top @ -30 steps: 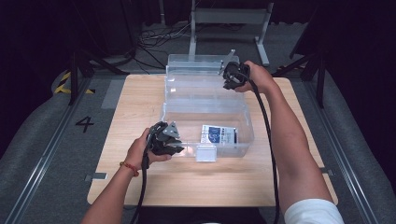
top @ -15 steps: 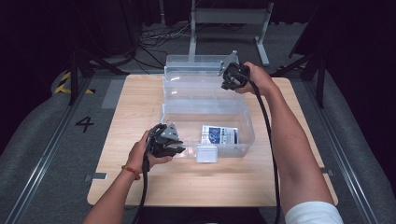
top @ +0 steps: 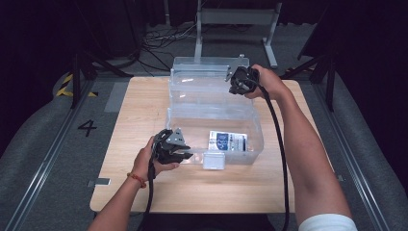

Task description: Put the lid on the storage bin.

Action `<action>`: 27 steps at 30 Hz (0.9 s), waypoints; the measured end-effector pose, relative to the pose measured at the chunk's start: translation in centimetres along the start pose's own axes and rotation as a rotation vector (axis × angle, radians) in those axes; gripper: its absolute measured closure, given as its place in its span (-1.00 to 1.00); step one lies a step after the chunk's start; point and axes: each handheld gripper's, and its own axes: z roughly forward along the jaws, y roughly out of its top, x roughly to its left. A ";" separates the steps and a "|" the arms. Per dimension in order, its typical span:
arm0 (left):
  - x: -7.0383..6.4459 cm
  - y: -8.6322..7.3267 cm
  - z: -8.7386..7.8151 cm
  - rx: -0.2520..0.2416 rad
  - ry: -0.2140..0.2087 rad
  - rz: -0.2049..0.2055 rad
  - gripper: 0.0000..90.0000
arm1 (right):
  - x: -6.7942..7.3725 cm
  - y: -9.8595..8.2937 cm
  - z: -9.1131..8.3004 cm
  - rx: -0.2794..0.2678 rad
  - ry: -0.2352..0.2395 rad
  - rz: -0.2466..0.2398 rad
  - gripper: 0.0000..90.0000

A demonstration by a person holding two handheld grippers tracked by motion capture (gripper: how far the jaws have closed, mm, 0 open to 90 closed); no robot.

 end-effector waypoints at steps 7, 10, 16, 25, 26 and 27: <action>-0.2 0.0 0.0 0.002 0.010 0.000 0.55 | 0.6 0.1 -1.0 -0.005 0.001 -0.021 0.99; -0.3 0.0 0.0 0.002 0.015 0.001 0.54 | 0.9 0.2 -1.5 -0.015 0.007 -0.034 0.99; -0.3 0.0 0.0 0.008 0.017 -0.006 0.52 | 1.8 0.2 -2.3 -0.025 0.009 -0.045 0.99; -0.3 0.0 0.1 0.003 0.022 -0.002 0.52 | 3.3 0.1 -3.7 -0.050 0.009 -0.078 1.00; -0.2 0.0 0.1 -0.005 0.022 0.010 0.52 | 3.5 0.1 -3.7 -0.053 0.014 -0.080 1.00; -0.3 0.0 0.1 0.001 0.022 0.001 0.52 | 3.7 0.0 -3.9 -0.060 0.010 -0.077 1.00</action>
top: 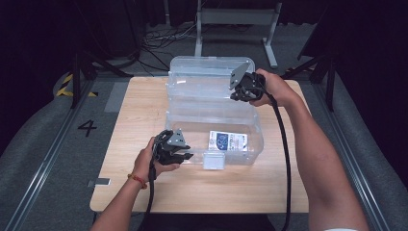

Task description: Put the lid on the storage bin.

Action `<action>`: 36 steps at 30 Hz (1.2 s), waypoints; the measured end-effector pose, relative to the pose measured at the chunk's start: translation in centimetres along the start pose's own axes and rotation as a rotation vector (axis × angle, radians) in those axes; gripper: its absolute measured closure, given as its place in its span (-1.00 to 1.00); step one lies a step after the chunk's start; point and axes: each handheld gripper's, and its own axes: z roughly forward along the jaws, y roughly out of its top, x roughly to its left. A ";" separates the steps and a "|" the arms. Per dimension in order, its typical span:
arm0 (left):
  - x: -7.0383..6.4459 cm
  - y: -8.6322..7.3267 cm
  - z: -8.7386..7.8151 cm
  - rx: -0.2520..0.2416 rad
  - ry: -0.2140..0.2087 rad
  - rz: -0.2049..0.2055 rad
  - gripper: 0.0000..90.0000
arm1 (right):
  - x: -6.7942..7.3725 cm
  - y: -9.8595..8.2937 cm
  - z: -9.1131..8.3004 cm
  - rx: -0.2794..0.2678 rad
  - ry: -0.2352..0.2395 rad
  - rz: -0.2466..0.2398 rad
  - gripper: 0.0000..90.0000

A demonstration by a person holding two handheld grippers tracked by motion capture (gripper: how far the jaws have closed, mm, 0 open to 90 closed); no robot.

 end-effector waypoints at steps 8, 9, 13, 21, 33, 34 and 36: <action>0.0 0.0 0.0 -0.007 0.003 0.002 0.51 | 1.6 0.1 -0.9 -0.001 0.006 -0.026 1.00; 0.0 0.0 0.1 -0.009 0.005 0.006 0.51 | 1.7 0.1 -1.0 -0.005 0.009 -0.027 1.00; 0.0 0.0 0.0 -0.008 0.006 0.008 0.51 | 2.4 0.0 -1.3 -0.015 0.008 -0.032 1.00; -0.1 -0.1 0.1 -0.019 0.014 0.017 0.50 | 3.7 -0.2 -1.8 -0.018 0.011 -0.038 0.99; -0.1 -0.4 0.0 -0.049 0.006 0.023 0.50 | 5.6 -0.9 -2.1 -0.051 -0.025 -0.014 0.95; -0.1 -0.4 0.0 -0.052 0.007 0.026 0.51 | 5.8 -1.0 -2.1 -0.050 -0.023 -0.012 0.95; 0.0 -0.5 0.0 -0.053 0.001 0.026 0.51 | 6.0 -1.2 -2.2 -0.055 -0.017 -0.014 0.94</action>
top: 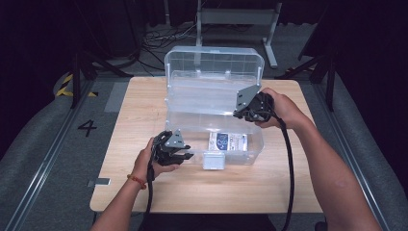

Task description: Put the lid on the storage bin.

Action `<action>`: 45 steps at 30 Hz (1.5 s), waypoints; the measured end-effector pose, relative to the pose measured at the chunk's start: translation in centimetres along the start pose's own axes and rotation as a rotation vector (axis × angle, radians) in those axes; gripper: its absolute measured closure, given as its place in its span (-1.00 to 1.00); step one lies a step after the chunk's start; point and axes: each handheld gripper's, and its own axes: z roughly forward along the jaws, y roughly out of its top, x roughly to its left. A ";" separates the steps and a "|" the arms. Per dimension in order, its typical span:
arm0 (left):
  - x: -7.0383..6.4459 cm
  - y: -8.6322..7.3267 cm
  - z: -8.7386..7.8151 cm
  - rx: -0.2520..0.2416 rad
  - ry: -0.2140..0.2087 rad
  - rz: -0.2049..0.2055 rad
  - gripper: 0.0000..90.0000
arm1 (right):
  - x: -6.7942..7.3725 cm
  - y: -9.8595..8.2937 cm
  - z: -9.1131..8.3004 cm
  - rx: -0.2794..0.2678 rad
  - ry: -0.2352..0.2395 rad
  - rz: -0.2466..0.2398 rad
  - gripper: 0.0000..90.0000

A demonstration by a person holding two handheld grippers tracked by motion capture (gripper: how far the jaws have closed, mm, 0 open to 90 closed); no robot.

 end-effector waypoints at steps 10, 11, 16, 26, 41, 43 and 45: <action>0.1 -0.2 -0.1 -0.033 -0.012 -0.007 0.51 | 0.8 -1.2 -0.2 -0.055 0.020 0.043 0.91; 0.1 -0.2 -0.2 -0.029 -0.012 -0.009 0.52 | 0.9 -1.3 -0.2 -0.054 0.025 0.043 0.91; 0.1 -0.3 -0.5 -0.032 -0.005 -0.019 0.53 | 1.4 -1.5 -0.2 -0.068 0.031 0.051 0.91; -0.1 -1.0 -2.0 -0.005 0.057 -0.024 0.45 | 1.7 -2.0 -0.2 -0.095 0.017 0.056 0.89; -0.4 -0.3 -5.7 -0.124 0.045 -0.040 0.35 | 1.9 -2.5 -0.1 -0.133 0.008 0.066 0.88; -0.2 -0.4 -6.5 -0.135 0.055 -0.057 0.32 | 2.0 -2.7 -0.1 -0.139 0.012 0.078 0.88; 0.2 -0.4 -7.7 -0.143 0.084 -0.079 0.28 | 2.1 -2.8 -0.1 -0.143 0.006 0.074 0.87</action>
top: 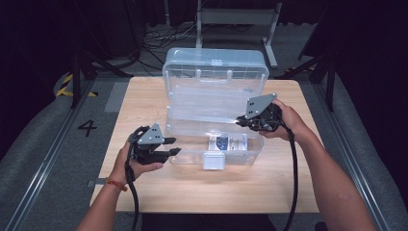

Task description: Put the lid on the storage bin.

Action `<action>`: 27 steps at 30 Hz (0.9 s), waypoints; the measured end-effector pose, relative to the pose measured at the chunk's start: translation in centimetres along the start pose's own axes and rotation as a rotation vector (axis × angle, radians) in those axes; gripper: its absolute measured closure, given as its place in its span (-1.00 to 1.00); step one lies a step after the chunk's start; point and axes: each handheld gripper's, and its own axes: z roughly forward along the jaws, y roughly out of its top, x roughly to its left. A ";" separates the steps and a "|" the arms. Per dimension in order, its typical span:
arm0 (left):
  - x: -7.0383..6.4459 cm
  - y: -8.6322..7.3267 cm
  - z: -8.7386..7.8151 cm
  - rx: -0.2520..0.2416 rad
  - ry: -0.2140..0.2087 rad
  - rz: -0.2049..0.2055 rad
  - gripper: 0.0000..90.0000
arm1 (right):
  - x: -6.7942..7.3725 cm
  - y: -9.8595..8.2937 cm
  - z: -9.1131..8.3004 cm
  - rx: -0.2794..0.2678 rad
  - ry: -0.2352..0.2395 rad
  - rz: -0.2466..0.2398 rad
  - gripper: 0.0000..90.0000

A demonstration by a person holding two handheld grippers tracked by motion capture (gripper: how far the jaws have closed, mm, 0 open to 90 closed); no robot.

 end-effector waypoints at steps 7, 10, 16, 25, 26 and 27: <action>1.7 1.1 -3.1 -0.115 0.070 -0.091 0.01 | 0.2 -0.5 0.1 -0.035 0.005 0.014 0.87; 2.2 1.7 -3.6 -0.162 0.076 -0.096 -0.05 | 0.3 -0.6 0.0 -0.040 0.004 0.017 0.87; 3.3 3.3 -3.6 -0.204 0.114 -0.125 -0.06 | 0.5 -0.7 0.0 -0.034 0.013 0.006 0.87; 5.1 5.7 -2.4 -0.188 0.255 -0.212 0.10 | 1.1 -0.9 0.1 -0.035 0.006 0.014 0.87; 5.4 5.8 -2.3 -0.182 0.258 -0.217 0.19 | 1.2 -1.0 0.1 -0.041 0.007 0.017 0.86; 5.5 6.0 -2.1 -0.175 0.275 -0.215 0.20 | 1.2 -1.0 0.1 -0.043 0.009 0.019 0.86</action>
